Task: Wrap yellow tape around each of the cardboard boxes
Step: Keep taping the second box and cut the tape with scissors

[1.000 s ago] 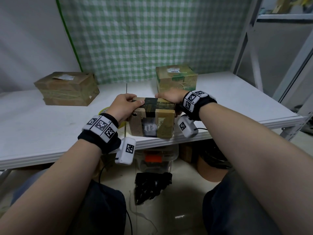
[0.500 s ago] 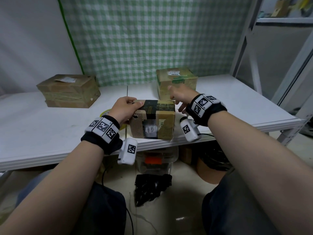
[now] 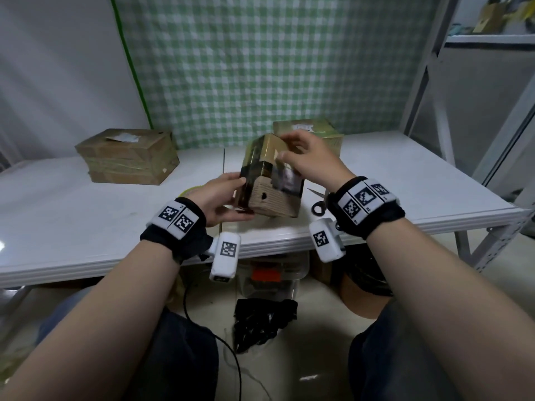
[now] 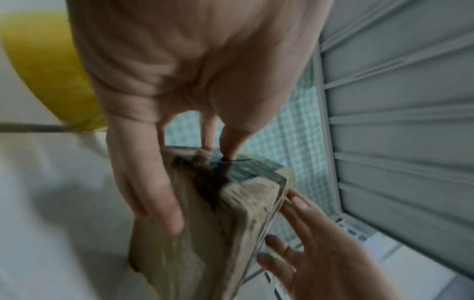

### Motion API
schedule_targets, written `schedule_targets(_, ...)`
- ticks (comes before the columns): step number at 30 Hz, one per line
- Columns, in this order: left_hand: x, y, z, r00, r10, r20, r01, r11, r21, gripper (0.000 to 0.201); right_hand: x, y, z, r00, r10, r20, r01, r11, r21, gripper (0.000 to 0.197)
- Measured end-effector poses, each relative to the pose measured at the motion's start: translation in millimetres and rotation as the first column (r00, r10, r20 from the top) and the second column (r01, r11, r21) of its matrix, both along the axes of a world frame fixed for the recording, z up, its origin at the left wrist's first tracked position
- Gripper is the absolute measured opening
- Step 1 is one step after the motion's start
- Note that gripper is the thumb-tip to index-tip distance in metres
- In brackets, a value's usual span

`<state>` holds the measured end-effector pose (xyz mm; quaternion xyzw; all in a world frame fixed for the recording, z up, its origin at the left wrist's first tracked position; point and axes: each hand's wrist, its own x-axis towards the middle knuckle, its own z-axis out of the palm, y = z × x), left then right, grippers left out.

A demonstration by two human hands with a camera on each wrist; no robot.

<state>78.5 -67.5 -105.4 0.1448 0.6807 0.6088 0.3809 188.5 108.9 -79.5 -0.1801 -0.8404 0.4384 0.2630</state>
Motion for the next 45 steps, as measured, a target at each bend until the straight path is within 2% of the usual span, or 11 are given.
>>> schedule_targets(3,5.5,0.7,0.4,0.998,-0.054,-0.014,0.052,0.992,-0.119,0.028,-7.4,-3.9,-2.1,0.995,0.005,0.095,-0.016,0.994,0.109,0.054)
schedule_targets(7,-0.3,1.3,-5.8,0.975,-0.071,-0.21,0.02,0.971,-0.236,0.041,-16.7,-14.8,-8.3,0.986,0.079,0.145,-0.099,0.986,0.135,0.055)
schedule_targets(12,-4.7,4.7,-10.5,0.955,0.066,-0.288,-0.111,0.984,-0.142,0.051,-18.6,-20.4,-17.8,0.986,0.12,0.117,-0.126,0.991,0.044,0.029)
schedule_targets(15,-4.5,4.3,-8.7,0.956,0.062,-0.286,-0.095,0.99,-0.101,0.058,-16.7,-16.8,-19.8,0.992,0.104,0.078,-0.102,0.994,-0.023,0.025)
schedule_targets(23,-0.9,4.0,-11.3,0.953,0.037,-0.301,-0.074,0.991,-0.114,0.047,-15.0,-10.6,-27.2,0.998,0.065,-0.018,-0.067,0.981,-0.183,0.014)
schedule_targets(29,7.7,8.2,-22.2,0.955,-0.1,-0.28,0.03,0.969,-0.245,0.04,-9.0,-2.9,-31.7,0.997,0.061,0.036,-0.056,0.991,-0.121,0.003)
schedule_targets(32,14.9,9.2,-24.2,0.946,-0.184,-0.268,0.093,0.943,-0.321,0.037,-3.9,-3.0,-33.2,0.994,0.077,0.072,-0.072,0.995,-0.072,0.009)
schedule_targets(36,10.1,8.1,-18.8,0.929,-0.192,-0.316,0.071,0.931,-0.358,0.035,3.8,-1.7,-32.9,0.989,0.13,0.068,-0.124,0.988,-0.091,0.014)
schedule_targets(39,1.0,8.3,-15.9,0.883,-0.109,-0.457,-0.067,0.934,-0.351,0.037,4.4,-1.6,-38.2,0.984,0.154,0.095,-0.15,0.987,-0.05,0.014)
schedule_targets(42,-9.6,7.9,-15.3,0.775,-0.034,-0.631,-0.217,0.923,-0.317,0.04,4.6,-2.8,-39.5,0.988,0.125,0.087,-0.123,0.992,-0.028,0.009)
schedule_targets(45,-19.3,6.5,-16.6,0.728,0.014,-0.686,-0.263,0.929,-0.261,0.043,4.9,-5.8,-37.7,0.988,0.129,0.08,-0.127,0.991,-0.03,0.014)
